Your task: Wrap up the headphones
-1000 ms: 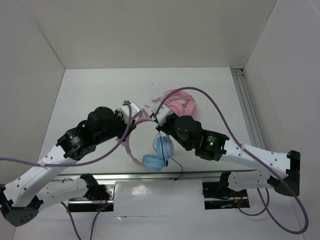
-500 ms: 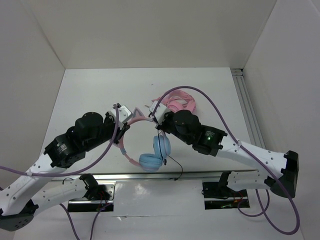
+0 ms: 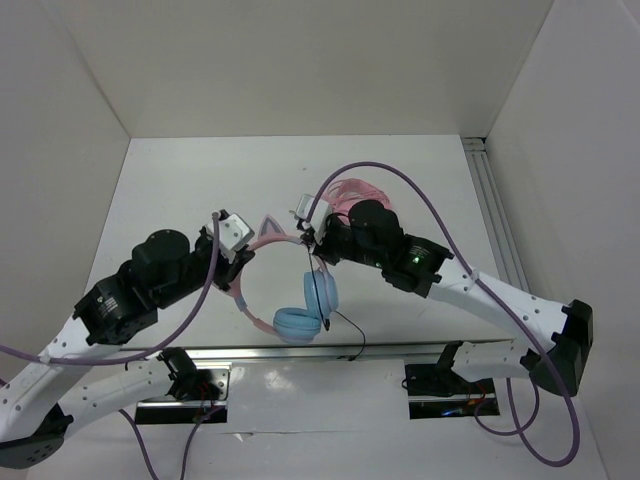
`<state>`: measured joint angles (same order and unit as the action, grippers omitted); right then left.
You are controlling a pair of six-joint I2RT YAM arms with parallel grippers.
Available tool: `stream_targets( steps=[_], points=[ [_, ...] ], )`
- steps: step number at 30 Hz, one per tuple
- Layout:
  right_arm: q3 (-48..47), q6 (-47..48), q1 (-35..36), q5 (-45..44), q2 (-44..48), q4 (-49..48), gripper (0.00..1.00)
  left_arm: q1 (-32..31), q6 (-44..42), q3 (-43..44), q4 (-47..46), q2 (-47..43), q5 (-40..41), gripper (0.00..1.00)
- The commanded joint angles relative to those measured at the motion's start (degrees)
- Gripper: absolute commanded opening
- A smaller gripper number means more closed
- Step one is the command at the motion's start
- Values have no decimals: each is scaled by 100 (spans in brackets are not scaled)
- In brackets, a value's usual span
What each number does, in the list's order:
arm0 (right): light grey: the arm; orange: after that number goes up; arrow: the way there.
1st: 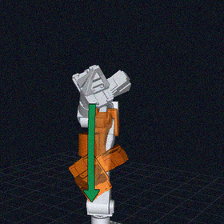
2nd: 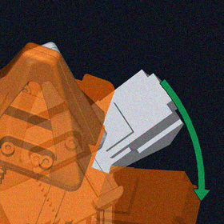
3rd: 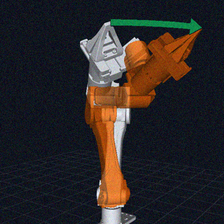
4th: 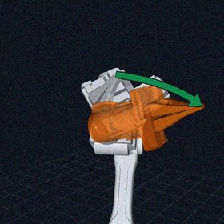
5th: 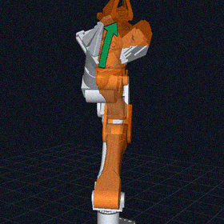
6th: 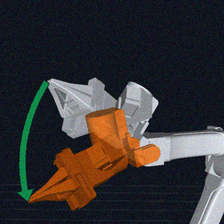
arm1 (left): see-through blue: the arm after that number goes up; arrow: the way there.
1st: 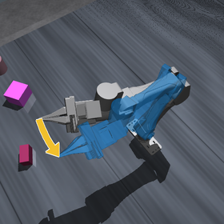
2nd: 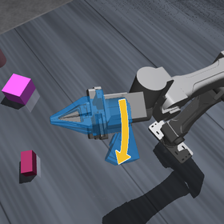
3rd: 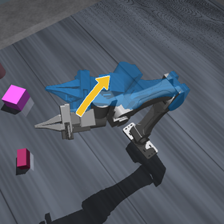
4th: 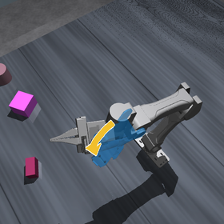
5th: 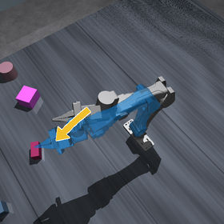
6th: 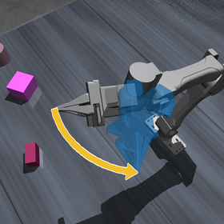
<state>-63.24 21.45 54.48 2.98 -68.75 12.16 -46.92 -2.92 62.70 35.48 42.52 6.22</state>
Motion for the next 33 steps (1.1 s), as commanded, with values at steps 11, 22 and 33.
stream_targets(
  steps=[11, 22, 33],
  points=[
    [-277, -589, -438, 2048, -446, -1057, 10, -186, 493, 357, -1413, -534, -763, 0],
    [611, -1538, -543, 2479, -780, -3447, 45, -186, 959, 463, -1632, -464, 282, 0],
    [673, -2531, -878, 2891, -1869, -5082, 46, -186, 1653, 911, -1879, 229, 2189, 0]
  ],
)
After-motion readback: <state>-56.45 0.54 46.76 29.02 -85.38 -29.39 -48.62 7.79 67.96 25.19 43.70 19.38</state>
